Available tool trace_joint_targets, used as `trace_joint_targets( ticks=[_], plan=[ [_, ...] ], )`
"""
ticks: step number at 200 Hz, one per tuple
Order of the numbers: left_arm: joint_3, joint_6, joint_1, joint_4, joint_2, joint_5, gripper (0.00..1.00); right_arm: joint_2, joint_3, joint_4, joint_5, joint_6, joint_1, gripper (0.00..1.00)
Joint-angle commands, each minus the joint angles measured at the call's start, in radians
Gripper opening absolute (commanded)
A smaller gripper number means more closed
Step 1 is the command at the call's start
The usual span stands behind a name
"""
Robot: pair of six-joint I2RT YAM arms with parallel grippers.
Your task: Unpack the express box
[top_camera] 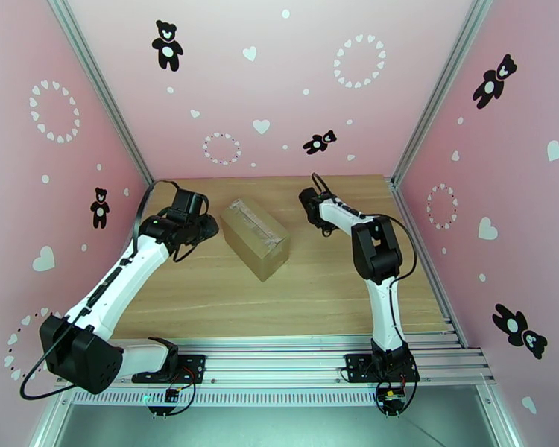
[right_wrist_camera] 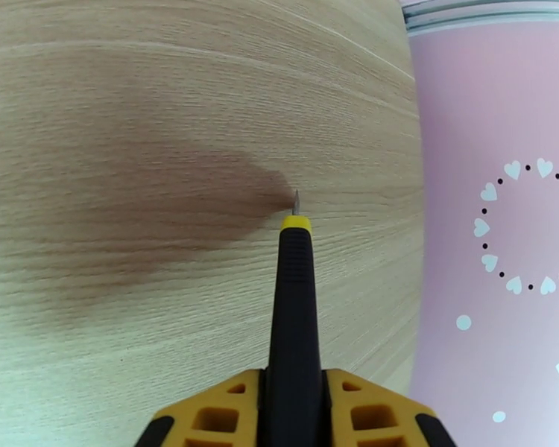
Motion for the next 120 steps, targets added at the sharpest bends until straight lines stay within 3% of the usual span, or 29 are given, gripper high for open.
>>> trace_joint_targets(
  ticks=[1,22,78,120],
  plan=[
    [-0.024,-0.001,0.01,0.038,-0.018,0.002,0.37,0.03,0.029,-0.046,-0.109,0.005,0.005,0.32],
    [-0.033,-0.002,0.009,0.048,-0.02,0.004,0.37,0.026,0.037,-0.051,-0.155,0.014,0.006,0.39],
    [-0.081,-0.034,0.009,0.077,-0.047,0.03,0.37,0.024,0.113,-0.084,-0.228,0.023,0.018,0.46],
    [-0.125,-0.051,0.009,0.082,-0.107,0.025,0.45,-0.021,0.139,-0.068,-0.324,0.019,0.02,0.53]
  ],
)
